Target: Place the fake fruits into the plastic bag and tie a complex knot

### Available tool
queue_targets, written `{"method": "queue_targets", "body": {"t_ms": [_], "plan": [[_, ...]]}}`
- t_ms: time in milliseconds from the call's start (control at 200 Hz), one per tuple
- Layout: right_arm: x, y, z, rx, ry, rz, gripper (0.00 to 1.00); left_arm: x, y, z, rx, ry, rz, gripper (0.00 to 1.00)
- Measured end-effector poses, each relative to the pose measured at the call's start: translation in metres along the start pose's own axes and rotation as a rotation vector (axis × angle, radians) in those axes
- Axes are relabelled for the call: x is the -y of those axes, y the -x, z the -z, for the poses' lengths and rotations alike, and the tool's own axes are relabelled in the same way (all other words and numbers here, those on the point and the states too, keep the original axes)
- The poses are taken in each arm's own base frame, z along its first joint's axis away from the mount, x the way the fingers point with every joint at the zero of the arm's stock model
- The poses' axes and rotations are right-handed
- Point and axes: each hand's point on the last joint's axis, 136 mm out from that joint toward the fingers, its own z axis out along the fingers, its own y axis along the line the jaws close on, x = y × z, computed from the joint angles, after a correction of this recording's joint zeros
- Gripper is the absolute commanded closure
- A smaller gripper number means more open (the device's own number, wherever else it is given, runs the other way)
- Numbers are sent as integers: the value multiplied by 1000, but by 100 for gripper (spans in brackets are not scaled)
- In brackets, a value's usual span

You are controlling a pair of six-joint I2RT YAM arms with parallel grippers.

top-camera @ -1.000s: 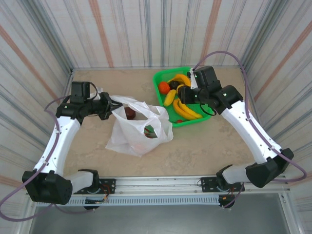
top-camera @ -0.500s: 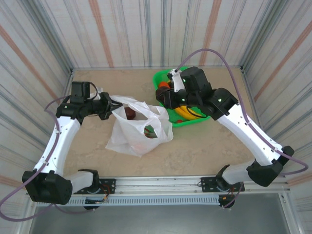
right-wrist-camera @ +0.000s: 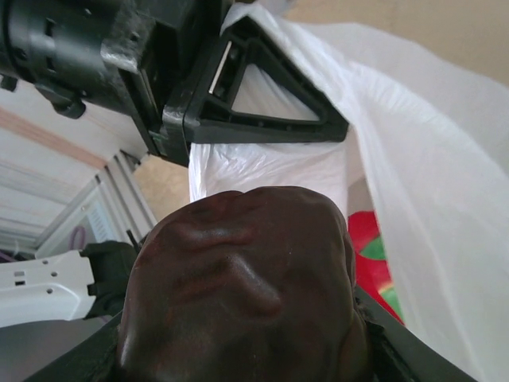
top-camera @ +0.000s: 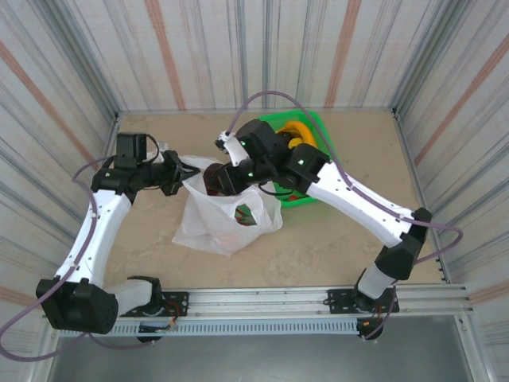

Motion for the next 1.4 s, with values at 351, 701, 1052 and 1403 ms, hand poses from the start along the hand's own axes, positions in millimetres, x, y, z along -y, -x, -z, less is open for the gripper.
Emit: {"method": "queue_targets", "body": {"t_ms": [351,701,1052,1403], "plan": [[14,-8,-37,-110,-59,-26,52,2,-6,-3,-16,0,-11,95],[40,-40,-67,-249,-116,-70,42,2,-6,-3,-16,0,-11,95],[44,-43,-70,-269,-98,-83,30,2,-6,-3,-16,0,-11,95],[41,-37,-62,-247,-93,-69,30,2,-6,-3,-16,0,-11,95]]}}
